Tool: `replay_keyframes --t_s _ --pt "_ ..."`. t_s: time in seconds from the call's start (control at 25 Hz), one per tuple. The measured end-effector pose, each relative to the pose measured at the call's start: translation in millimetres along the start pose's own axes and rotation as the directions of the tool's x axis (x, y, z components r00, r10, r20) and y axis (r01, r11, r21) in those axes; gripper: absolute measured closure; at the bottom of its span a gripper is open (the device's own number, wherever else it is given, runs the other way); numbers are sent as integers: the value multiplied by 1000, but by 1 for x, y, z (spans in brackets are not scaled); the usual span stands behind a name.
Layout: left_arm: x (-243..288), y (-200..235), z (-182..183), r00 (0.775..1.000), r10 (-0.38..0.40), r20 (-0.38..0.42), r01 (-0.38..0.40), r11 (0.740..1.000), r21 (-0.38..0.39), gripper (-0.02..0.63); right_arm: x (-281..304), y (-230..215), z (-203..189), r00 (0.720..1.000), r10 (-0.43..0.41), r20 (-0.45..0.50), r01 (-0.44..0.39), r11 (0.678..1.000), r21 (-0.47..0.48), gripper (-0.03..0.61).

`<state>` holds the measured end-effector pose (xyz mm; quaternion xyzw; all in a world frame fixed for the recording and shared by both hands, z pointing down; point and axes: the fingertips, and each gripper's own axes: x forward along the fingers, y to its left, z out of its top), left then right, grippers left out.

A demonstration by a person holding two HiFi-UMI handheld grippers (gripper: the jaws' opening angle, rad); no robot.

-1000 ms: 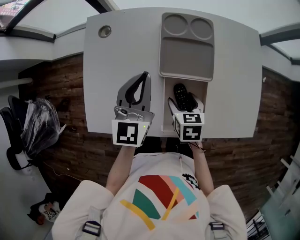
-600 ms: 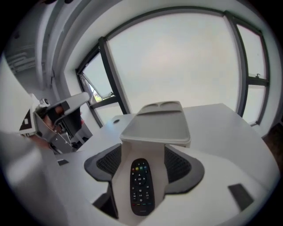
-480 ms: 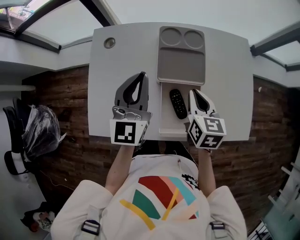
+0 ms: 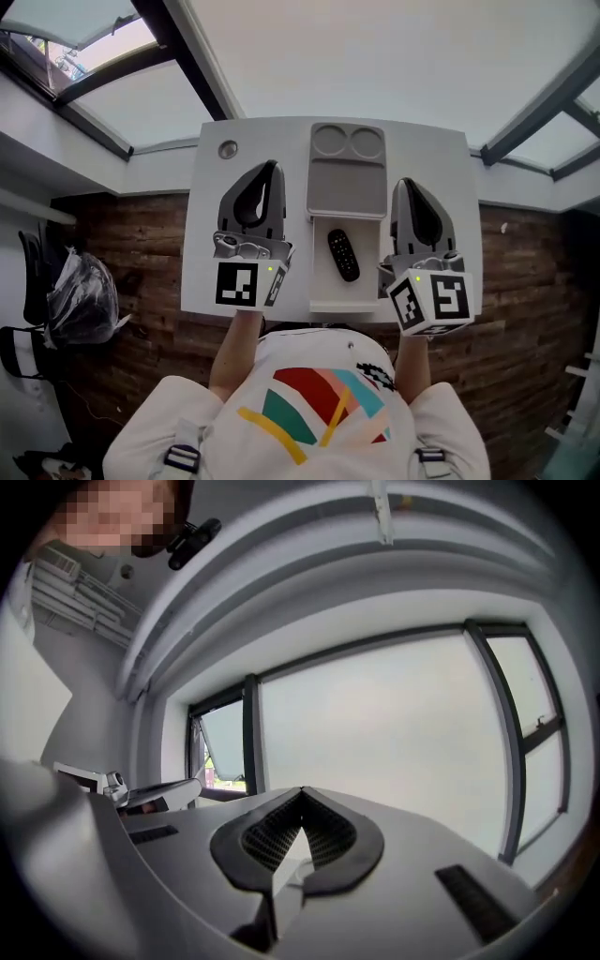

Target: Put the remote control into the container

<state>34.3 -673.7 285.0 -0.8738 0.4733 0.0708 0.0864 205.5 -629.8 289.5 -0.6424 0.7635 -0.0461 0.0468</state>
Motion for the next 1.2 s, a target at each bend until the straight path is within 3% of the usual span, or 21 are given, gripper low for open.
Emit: replay_keyframes --t_s 0.24,1.2 --pt "6 0 42 998 -6 59 3 999 45 607 -12 9 52 991 12 137 -2 997 -73 578" --pt "7 1 45 998 -7 59 3 998 56 607 -2 14 39 995 25 97 -19 997 -68 578"
